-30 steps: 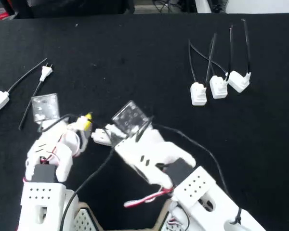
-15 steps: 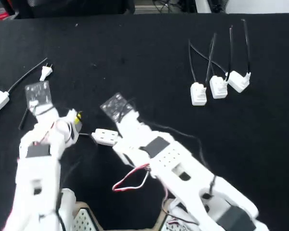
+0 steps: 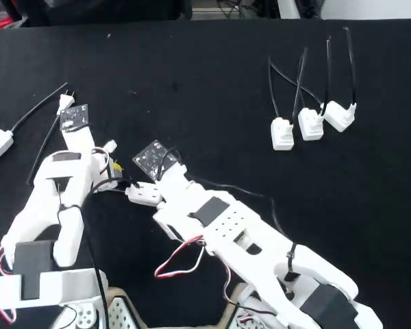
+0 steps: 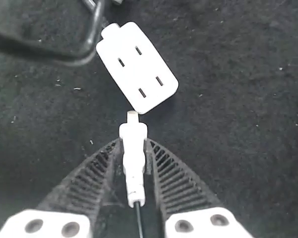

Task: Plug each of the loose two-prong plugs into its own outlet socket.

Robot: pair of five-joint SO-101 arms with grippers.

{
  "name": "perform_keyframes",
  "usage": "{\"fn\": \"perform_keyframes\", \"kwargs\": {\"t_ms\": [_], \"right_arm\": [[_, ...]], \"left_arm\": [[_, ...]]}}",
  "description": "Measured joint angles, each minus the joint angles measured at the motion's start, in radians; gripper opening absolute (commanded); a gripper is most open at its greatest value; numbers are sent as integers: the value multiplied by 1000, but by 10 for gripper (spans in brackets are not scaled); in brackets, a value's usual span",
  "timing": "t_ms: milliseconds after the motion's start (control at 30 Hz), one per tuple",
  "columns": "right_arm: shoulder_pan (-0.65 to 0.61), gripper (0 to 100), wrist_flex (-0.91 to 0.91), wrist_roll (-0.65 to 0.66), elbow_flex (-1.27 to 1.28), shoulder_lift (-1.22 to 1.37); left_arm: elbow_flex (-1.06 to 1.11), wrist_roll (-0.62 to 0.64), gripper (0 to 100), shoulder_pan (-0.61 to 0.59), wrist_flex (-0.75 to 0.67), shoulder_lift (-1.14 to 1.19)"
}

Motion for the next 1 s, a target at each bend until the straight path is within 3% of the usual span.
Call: {"fn": "perform_keyframes", "kwargs": {"t_ms": [167,367,667,1000], "right_arm": [[64,10,0,0,-37,3],[135,10,3,0,-95,9],[146,10,361,14,-321,9],[146,10,473,15,-482,189]], "left_arm": [[-26,-35,227,15,120,2],[-31,-89,227,132,218,-11],[-58,-94,227,158,324,-14],[-140,-258,227,-203,391,-17]]}}
